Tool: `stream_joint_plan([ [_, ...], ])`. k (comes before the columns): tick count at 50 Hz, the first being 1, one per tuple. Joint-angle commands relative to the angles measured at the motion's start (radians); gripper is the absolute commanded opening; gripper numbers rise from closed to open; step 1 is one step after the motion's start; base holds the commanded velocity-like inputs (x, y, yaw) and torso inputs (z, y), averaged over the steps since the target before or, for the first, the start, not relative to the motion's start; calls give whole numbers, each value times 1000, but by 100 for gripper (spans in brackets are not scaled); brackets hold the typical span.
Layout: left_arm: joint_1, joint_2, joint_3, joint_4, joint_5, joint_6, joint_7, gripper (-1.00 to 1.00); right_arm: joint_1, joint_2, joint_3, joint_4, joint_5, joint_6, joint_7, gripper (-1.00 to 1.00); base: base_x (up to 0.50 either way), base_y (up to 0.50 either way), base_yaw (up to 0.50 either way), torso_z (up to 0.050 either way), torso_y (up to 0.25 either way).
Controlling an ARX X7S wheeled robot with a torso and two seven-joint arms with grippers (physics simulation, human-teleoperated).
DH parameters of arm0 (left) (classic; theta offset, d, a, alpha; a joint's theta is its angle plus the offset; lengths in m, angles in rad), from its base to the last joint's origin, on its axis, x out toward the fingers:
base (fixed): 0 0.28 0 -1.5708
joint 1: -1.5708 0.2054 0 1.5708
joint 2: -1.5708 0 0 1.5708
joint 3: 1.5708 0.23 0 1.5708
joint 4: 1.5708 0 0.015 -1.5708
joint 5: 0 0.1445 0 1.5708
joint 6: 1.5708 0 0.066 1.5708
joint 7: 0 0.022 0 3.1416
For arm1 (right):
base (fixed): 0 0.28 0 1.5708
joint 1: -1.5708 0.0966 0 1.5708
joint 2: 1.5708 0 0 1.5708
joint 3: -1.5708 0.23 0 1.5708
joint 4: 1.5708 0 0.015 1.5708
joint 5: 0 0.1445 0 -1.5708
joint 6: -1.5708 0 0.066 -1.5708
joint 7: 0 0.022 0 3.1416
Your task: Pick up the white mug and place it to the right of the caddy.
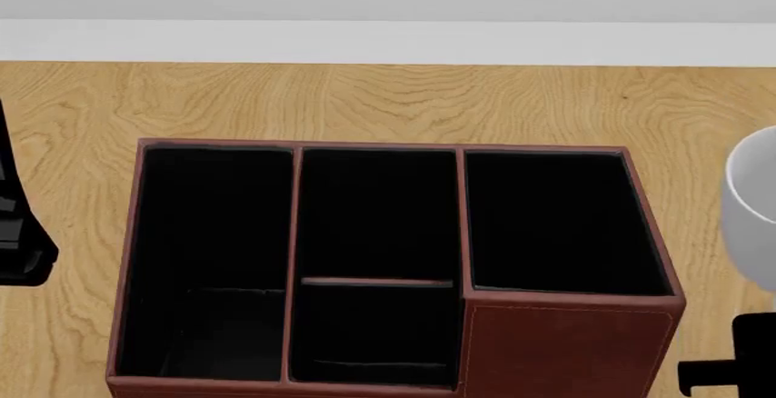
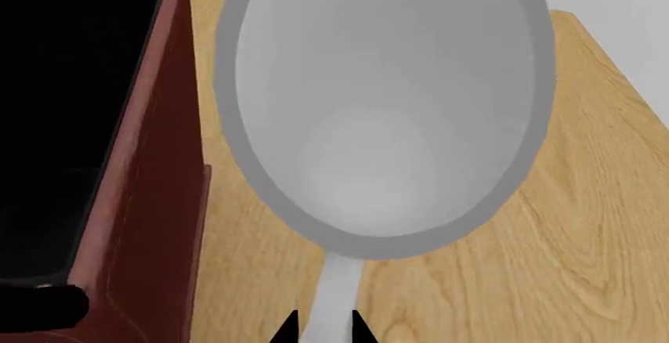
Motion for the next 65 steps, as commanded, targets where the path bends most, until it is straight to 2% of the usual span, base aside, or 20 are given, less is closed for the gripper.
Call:
stream_joint_plan([
  [1, 3, -2, 6, -2, 6, 8, 2, 100, 2, -14, -18, 33, -59, -5, -27, -100, 0, 0, 0, 0, 0],
  [65, -28, -18, 20, 17, -34, 2, -41, 100, -60, -147, -153, 296, -244, -153, -181, -100, 0, 0, 0, 0, 0],
])
